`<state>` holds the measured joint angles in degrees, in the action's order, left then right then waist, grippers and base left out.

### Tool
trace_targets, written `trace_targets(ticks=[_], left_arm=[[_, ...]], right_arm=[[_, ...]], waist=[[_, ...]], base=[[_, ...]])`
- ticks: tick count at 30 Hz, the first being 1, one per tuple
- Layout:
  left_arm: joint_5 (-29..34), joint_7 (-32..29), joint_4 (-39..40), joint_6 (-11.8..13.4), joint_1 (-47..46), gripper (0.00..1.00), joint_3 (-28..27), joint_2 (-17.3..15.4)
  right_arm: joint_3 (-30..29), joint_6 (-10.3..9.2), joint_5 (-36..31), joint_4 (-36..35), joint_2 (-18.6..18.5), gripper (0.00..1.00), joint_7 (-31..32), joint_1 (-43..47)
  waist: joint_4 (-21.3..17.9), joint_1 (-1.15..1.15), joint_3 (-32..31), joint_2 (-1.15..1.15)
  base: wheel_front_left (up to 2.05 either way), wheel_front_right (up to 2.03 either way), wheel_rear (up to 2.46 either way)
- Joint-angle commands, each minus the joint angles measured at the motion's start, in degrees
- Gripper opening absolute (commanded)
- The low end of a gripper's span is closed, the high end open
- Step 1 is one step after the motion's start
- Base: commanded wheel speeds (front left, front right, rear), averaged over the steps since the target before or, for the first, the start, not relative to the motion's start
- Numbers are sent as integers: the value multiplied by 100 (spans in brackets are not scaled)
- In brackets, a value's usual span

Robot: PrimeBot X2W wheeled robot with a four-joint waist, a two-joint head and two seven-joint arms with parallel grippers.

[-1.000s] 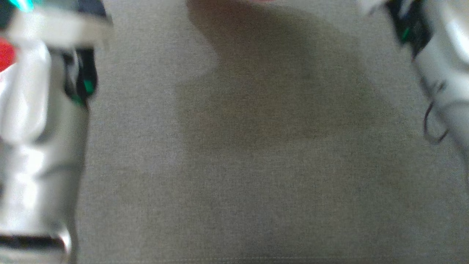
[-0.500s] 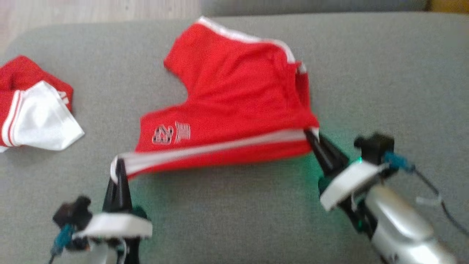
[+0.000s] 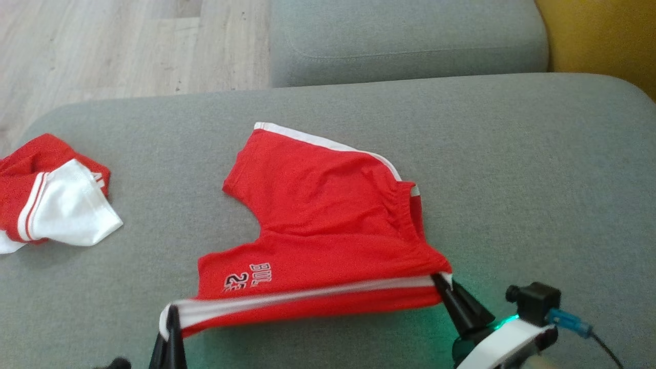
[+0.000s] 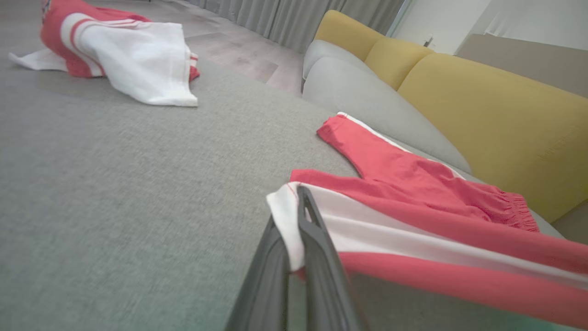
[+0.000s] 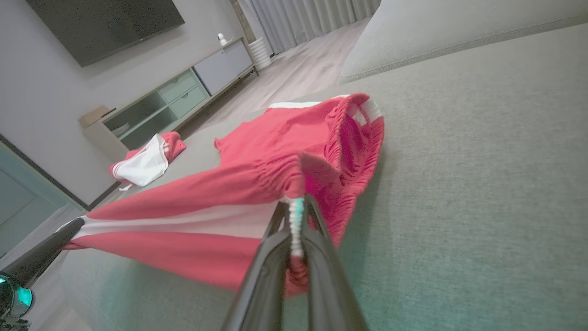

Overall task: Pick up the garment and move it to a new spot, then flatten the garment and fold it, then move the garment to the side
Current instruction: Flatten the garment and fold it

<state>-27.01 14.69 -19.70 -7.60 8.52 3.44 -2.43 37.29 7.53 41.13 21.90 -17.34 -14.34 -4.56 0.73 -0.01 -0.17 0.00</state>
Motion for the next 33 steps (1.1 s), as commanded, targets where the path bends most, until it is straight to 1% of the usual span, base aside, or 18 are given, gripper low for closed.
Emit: trace_targets(ticks=[1, 3, 5, 6, 11, 14, 17, 21, 25, 28, 30, 33], left_arm=[[14, 30, 250, 12, -382, 0, -171, -99], [-7, 30, 304, 12, -728, 0, 6, -231], [-216, 30, 196, 11, -1235, 0, 327, -418], [-216, 30, 196, 11, -1235, 0, 327, -418], [-650, -34, -413, 11, -2993, 0, 1261, -1228], [-939, -231, -807, 11, -3994, 0, 1711, -1600], [-1196, -416, -1166, 11, -4782, 0, 2172, -1876], [-1583, -525, -1623, 11, -5507, 0, 2597, -2139], [-1900, -583, -1986, 11, -5991, 0, 3028, -2357], [-2061, -496, -2185, 11, -6284, 0, 3296, -2473], [-2158, -425, -2318, 11, -6460, 0, 3433, -2530], [-2289, -400, -2497, 11, -6657, 0, 3681, -2571]], right_arm=[[-117, -4, 100, -220, -145, 0, -65, -166], [-191, -4, 239, -288, -65, 0, -65, -268], [-206, -4, 459, -313, 46, 0, -65, -472], [-206, -4, 459, -313, 46, 0, -65, -472], [-28, -4, 1206, -117, 311, 0, 17, -1374], [65, -4, 1581, 61, 491, 0, 73, -1947], [131, -4, 1863, 294, 663, 0, 74, -2412], [286, -4, 2107, 596, 881, 0, 56, -2876], [389, -4, 2240, 764, 1032, 0, -8, -3174], [402, -4, 2312, 816, 1112, 0, -44, -3308], [473, -4, 2225, 840, 1135, 0, -56, -3403], [343, -4, 2140, 812, 1201, 0, -62, -3466]], waist=[[-48, 1, 46, 0], [-83, 1, 148, 0], [-123, 1, 332, 0], [-123, 1, 332, 0], [-297, 1, 920, 0], [-441, 1, 1290, 0], [-580, 1, 1600, 0], [-786, 1, 1977, 0], [-968, 1, 2298, 0], [-1087, 1, 2484, 0], [-1161, 1, 2580, 0], [-1247, 1, 2682, 0]], base=[[0, 0, 0], [0, 0, 0], [0, 0, 0], [0, 0, 0], [0, 0, 0], [0, 0, 0], [0, 0, 0], [0, 0, 0], [0, 0, 0], [0, 0, 0], [0, 0, 0], [0, 0, 0]])
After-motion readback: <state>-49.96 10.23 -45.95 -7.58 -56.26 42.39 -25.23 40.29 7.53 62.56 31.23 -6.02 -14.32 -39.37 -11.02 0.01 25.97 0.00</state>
